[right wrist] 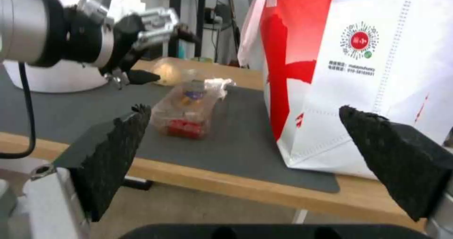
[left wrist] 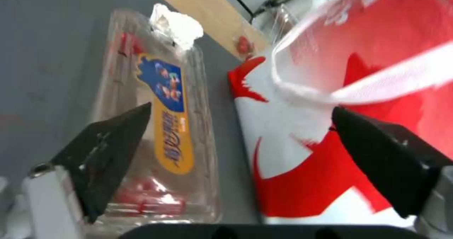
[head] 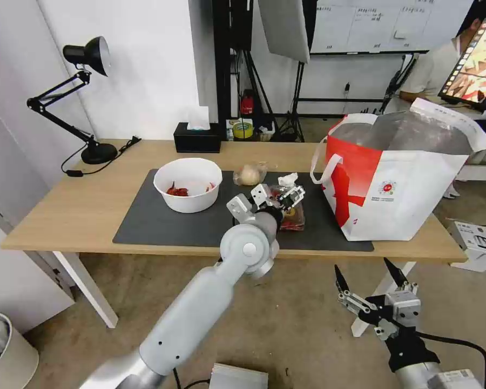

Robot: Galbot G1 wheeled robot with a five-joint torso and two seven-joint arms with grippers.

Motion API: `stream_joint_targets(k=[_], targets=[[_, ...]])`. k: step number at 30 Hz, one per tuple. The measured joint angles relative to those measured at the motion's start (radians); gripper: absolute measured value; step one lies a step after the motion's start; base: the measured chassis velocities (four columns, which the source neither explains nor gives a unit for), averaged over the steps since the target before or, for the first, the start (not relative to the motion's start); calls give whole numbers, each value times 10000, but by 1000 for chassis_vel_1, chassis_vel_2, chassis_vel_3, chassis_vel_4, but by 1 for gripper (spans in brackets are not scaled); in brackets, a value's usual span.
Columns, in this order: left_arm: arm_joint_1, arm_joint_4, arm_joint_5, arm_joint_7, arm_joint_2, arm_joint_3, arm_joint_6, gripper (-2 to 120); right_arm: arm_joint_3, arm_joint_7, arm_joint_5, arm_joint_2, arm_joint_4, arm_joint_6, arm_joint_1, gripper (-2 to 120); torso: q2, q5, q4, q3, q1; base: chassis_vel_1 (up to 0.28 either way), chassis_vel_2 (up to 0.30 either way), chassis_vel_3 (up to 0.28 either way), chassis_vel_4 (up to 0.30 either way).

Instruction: Pick up the trash from the table and place it into the takeout bag.

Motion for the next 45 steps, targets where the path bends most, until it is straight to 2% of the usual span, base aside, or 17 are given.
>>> stream_joint_targets(k=[1,3,4,8,9,12,13,16,17,19,21,23,29,45], targets=[[0,0,0,0,0,0,0,97,0,0,0,0,0,0,0,100,0,0,0,0,0,0,0,0,0],[-169,70,537,704,370,224,191,91,2,2,3,-21,9,0,-1,100,0,0,-1,0,0,0,0,0,0],[-169,70,537,704,370,224,191,91,2,2,3,-21,9,0,-1,100,0,0,-1,0,0,0,0,0,0],[-578,261,1733,2067,1039,600,266,73,12,9,19,-52,48,1,-17,100,0,-1,-2,0,0,0,0,0,0],[-578,261,1733,2067,1039,600,266,73,12,9,19,-52,48,1,-17,100,0,-1,-2,0,0,0,0,0,0],[-922,510,2786,3087,1622,1030,270,57,30,18,143,-104,90,-10,13,100,0,-1,0,0,0,0,0,0,0],[-922,510,2786,3087,1622,1030,270,57,30,18,143,-104,90,-10,13,100,0,-1,0,0,0,0,0,0,0],[-1192,719,3746,4070,2156,1544,271,44,106,48,266,-158,92,-34,42,100,0,0,-1,0,0,0,0,0,0],[-1192,719,3746,4070,2156,1544,271,44,106,48,266,-158,92,-34,42,100,0,0,-1,0,0,0,0,0,0],[-1290,855,4292,4629,2438,1848,271,34,149,62,318,-186,92,-47,54,100,-1,0,-1,0,0,0,0,0,0],[-1315,892,4424,4759,2501,1929,271,30,157,65,330,-191,92,-51,61,100,0,0,0,0,0,0,0,0,0],[-1451,1058,4963,5275,2736,2285,264,19,165,79,364,-202,90,-60,95,100,0,0,-1,0,1,0,0,0,0],[-1647,1335,5254,5444,2827,2643,251,0,168,86,391,-206,38,-79,162,100,0,1,-1,0,0,0,0,0,0],[-1772,1616,5713,5476,3034,3025,248,0,384,115,1166,-486,0,-412,465,100,0,2,-1,0,0,0,0,0,0]])
